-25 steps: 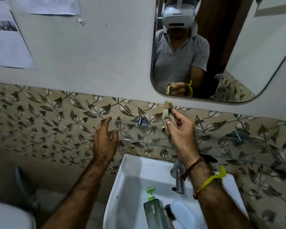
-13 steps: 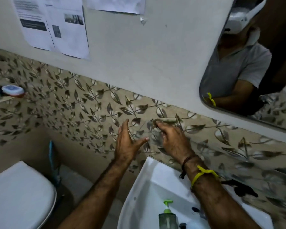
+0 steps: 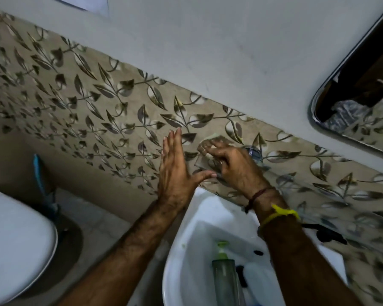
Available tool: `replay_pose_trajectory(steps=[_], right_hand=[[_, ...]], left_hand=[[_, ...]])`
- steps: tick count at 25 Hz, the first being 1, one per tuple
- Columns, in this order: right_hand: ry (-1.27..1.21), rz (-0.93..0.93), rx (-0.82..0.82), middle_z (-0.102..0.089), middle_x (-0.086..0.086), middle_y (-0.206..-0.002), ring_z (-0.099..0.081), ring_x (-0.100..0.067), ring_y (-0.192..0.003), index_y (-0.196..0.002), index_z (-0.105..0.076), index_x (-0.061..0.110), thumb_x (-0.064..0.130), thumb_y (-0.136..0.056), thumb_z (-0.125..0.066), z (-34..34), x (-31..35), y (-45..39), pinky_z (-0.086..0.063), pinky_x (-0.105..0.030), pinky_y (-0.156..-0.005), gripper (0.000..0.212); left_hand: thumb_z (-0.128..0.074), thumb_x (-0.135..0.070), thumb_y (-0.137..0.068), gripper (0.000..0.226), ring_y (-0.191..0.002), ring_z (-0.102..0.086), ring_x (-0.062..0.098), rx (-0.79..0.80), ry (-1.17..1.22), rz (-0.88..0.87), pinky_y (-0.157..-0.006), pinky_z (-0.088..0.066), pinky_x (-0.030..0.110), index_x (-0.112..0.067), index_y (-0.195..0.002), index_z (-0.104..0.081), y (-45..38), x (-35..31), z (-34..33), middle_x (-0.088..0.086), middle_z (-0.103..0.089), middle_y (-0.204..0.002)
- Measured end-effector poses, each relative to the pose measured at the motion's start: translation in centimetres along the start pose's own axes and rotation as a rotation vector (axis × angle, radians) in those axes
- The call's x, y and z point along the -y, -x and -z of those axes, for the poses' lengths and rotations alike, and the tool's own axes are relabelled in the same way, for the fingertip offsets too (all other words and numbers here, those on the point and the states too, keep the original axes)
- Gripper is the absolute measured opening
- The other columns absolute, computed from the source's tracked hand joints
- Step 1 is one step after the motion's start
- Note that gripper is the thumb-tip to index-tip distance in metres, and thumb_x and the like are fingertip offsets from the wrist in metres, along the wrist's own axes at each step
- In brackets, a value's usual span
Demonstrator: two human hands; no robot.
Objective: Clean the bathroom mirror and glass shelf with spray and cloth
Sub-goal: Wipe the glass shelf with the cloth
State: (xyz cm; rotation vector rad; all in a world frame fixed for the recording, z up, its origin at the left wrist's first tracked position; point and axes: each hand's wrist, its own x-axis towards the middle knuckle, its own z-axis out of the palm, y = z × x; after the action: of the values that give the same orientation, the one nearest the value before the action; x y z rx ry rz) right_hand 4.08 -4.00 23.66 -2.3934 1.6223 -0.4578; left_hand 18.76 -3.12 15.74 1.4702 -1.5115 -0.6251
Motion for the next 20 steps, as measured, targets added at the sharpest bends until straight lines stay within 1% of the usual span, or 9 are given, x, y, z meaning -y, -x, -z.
replay_pose_trajectory(steps=[3, 4, 7, 8, 11, 13, 14, 16, 20], right_hand=[[-0.102, 0.028, 0.151, -0.048, 0.009, -0.149, -0.032, -0.003, -0.142, -0.126, -0.066, 0.020, -0.012, -0.087, -0.055, 0.0, -0.6, 0.0, -0.021, -0.024, -0.121, 0.051], [-0.106, 0.011, 0.149, -0.050, 0.010, -0.148, -0.034, -0.001, -0.140, -0.124, -0.068, 0.022, -0.011, -0.087, -0.056, -0.1, -0.9, 0.4, -0.024, -0.024, -0.120, 0.050], [0.030, -0.042, -0.021, -0.052, 0.010, -0.147, -0.043, -0.009, -0.139, -0.128, -0.065, 0.027, -0.004, -0.085, -0.058, -0.6, -1.1, -0.3, -0.033, -0.026, -0.117, 0.053], [0.045, -0.023, -0.021, -0.053, 0.008, -0.146, -0.044, -0.012, -0.138, -0.129, -0.064, 0.027, -0.003, -0.084, -0.057, -0.5, -0.7, -0.8, -0.033, -0.027, -0.117, 0.055], [-0.111, 0.035, 0.141, -0.053, 0.007, -0.145, -0.041, -0.010, -0.140, -0.123, -0.069, 0.020, -0.005, -0.086, -0.060, 0.1, -0.8, -0.5, -0.027, -0.025, -0.118, 0.045], [-0.115, -0.023, 0.093, -0.059, 0.010, -0.139, -0.049, -0.009, -0.133, -0.117, -0.072, 0.023, -0.003, -0.087, -0.061, 0.3, -1.2, 0.9, -0.038, -0.032, -0.115, 0.042], [-0.052, -0.067, 0.013, -0.062, 0.011, -0.135, -0.055, -0.011, -0.127, -0.116, -0.072, 0.028, 0.002, -0.087, -0.063, 0.3, -1.2, 1.0, -0.045, -0.034, -0.109, 0.039], [0.090, -0.086, -0.102, -0.064, 0.011, -0.132, -0.059, -0.015, -0.122, -0.121, -0.068, 0.034, 0.012, -0.087, -0.066, 0.1, -0.8, 0.1, -0.049, -0.031, -0.102, 0.041], [0.021, 0.021, -0.021, -0.063, 0.008, -0.133, -0.058, -0.015, -0.123, -0.125, -0.067, 0.033, 0.014, -0.077, -0.076, 0.2, -0.5, -0.5, -0.049, -0.033, -0.103, 0.052]], left_hand=[[-0.061, -0.082, -0.044, 0.144, -0.154, 0.011, 0.021, 0.019, -0.031, 0.029, -0.124, -0.013, 0.050, -0.023, -0.157, 0.006, -0.1, -0.5, 0.6, 0.005, 0.006, -0.167], [-0.062, -0.080, -0.044, 0.145, -0.153, 0.013, 0.021, 0.030, -0.039, 0.033, -0.124, -0.011, 0.050, -0.023, -0.157, 0.008, -0.1, -0.8, 0.7, 0.005, 0.008, -0.167], [-0.064, -0.077, -0.042, 0.147, -0.153, 0.015, 0.024, 0.046, -0.064, 0.059, -0.124, -0.011, 0.054, -0.023, -0.157, 0.010, -0.3, -1.3, 1.0, 0.008, 0.011, -0.166], [-0.066, -0.076, -0.043, 0.147, -0.153, 0.015, 0.024, 0.050, -0.078, 0.063, -0.123, -0.013, 0.056, -0.024, -0.157, 0.010, -0.4, -1.3, 1.0, 0.008, 0.012, -0.166], [-0.078, -0.068, -0.049, 0.145, -0.152, 0.017, 0.023, 0.047, -0.107, 0.070, -0.122, -0.013, 0.059, -0.027, -0.157, 0.010, -0.2, -1.4, 0.8, 0.006, 0.014, -0.166], [-0.083, -0.063, -0.051, 0.145, -0.152, 0.017, 0.023, 0.042, -0.111, 0.076, -0.122, -0.012, 0.058, -0.027, -0.156, 0.010, -0.3, -1.5, 0.8, 0.006, 0.015, -0.166], [-0.082, -0.064, -0.050, 0.145, -0.152, 0.017, 0.024, 0.039, -0.113, 0.077, -0.123, -0.012, 0.058, -0.027, -0.156, 0.010, -0.3, -1.5, 0.8, 0.006, 0.014, -0.166], [-0.074, -0.071, -0.048, 0.145, -0.153, 0.015, 0.025, 0.029, -0.122, 0.068, -0.123, -0.012, 0.058, -0.024, -0.157, 0.009, 0.0, -1.7, 0.8, 0.008, 0.012, -0.166], [-0.061, -0.079, -0.048, 0.141, -0.153, 0.012, 0.026, 0.023, -0.123, 0.045, -0.123, -0.011, 0.056, -0.021, -0.157, 0.007, 0.6, -2.0, 0.5, 0.010, 0.008, -0.166]])
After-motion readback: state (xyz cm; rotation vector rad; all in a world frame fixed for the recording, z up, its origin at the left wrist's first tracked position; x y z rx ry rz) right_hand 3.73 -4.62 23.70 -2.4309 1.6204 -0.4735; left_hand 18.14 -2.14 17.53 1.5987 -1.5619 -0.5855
